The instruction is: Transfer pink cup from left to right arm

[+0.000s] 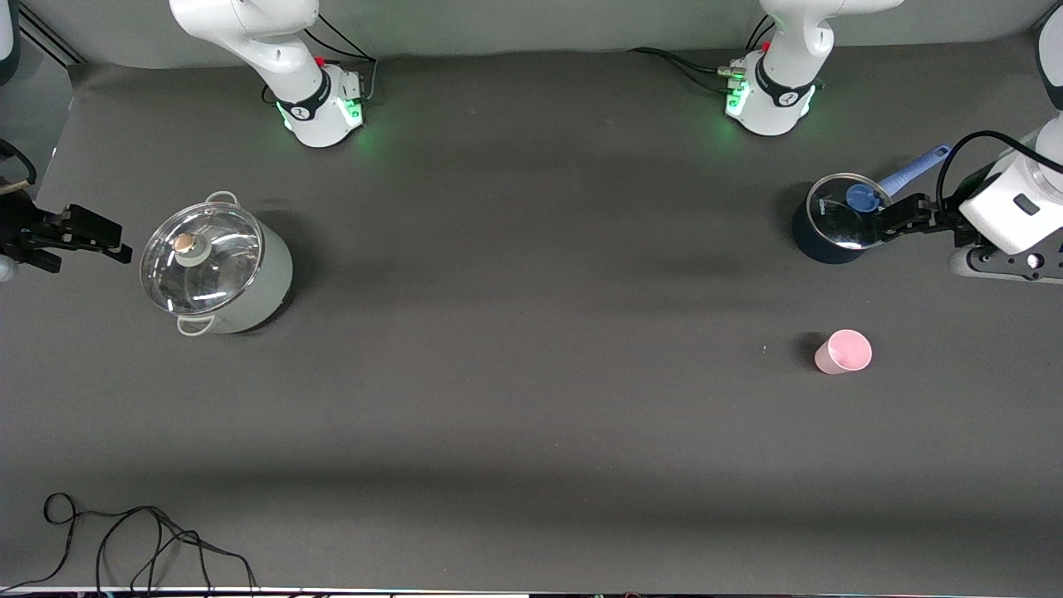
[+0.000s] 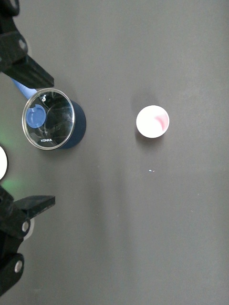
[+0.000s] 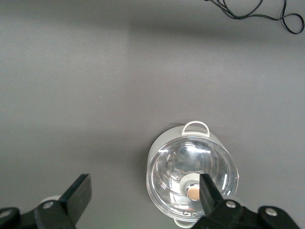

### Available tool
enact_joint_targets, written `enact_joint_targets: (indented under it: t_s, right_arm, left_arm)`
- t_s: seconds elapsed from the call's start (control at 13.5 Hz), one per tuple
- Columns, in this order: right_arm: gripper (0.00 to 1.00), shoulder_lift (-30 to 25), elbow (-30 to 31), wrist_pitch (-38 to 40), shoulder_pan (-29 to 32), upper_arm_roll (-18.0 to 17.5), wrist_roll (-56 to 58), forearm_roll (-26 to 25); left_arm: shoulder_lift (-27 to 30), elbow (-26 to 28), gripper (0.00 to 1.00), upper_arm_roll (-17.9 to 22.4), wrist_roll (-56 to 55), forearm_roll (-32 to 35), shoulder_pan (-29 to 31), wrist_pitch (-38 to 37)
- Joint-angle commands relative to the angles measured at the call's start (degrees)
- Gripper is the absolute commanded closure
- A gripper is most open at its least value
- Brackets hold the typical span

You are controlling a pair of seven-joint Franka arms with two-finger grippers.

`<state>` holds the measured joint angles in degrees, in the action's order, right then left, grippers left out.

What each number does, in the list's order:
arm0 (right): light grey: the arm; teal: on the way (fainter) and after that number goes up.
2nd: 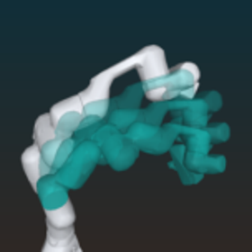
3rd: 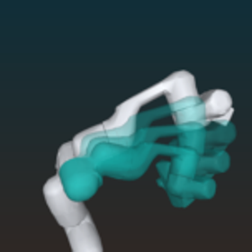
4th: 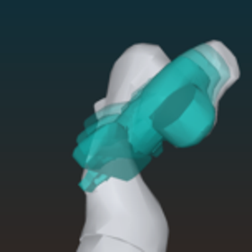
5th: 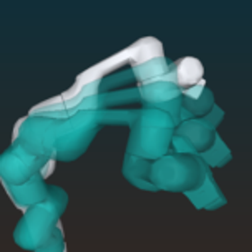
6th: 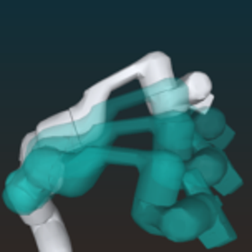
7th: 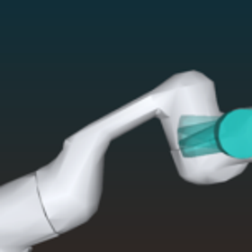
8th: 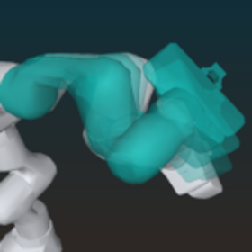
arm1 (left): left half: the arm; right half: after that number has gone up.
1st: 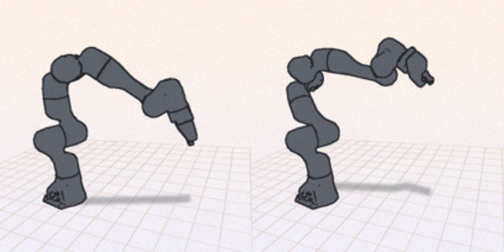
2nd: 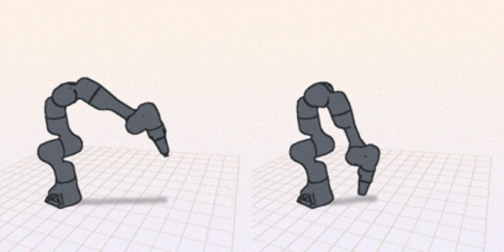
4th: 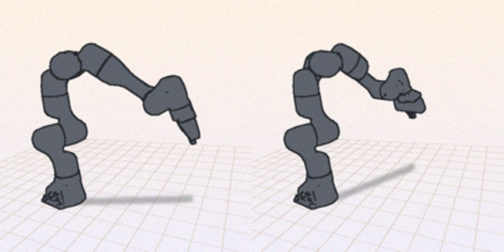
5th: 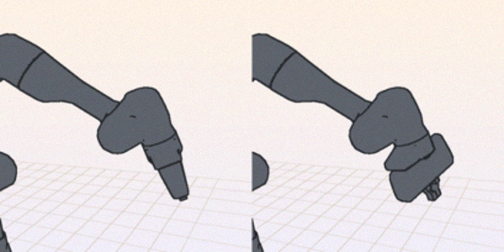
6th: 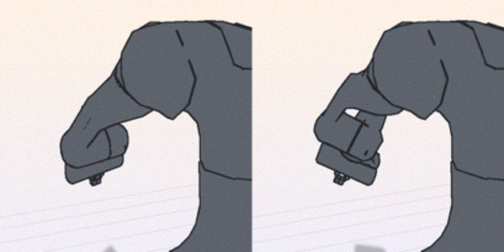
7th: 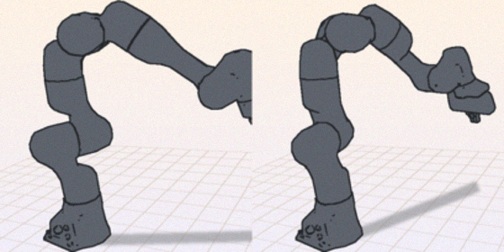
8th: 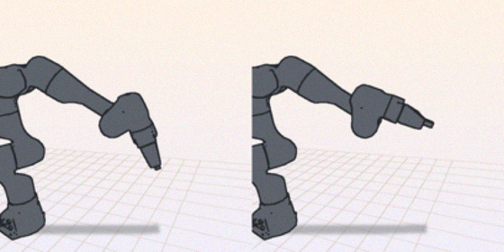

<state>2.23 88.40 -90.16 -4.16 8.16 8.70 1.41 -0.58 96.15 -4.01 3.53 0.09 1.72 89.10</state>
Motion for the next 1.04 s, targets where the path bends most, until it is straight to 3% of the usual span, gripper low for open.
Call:
enact_joint_targets:
  t_s: [0.0,0.52,0.96]
  right_arm:
    - [0.00,0.14,-0.15,-1.24,-0.50,0.19,-1.66,-0.79]
    - [0.00,0.06,-0.15,-1.42,-0.50,0.19,-2.10,-0.70]
    - [0.00,-0.12,-0.15,-1.42,-0.50,0.19,-2.02,-0.61]
  left_arm:
    - [0.14,-0.08,0.00,0.23,0.78,-0.44,-0.05,-0.16]
    - [0.14,-0.17,0.00,0.32,1.91,-0.44,0.30,-0.34]
    - [-2.40,-0.70,0.00,1.20,38.33,-0.53,6.09,5.28]
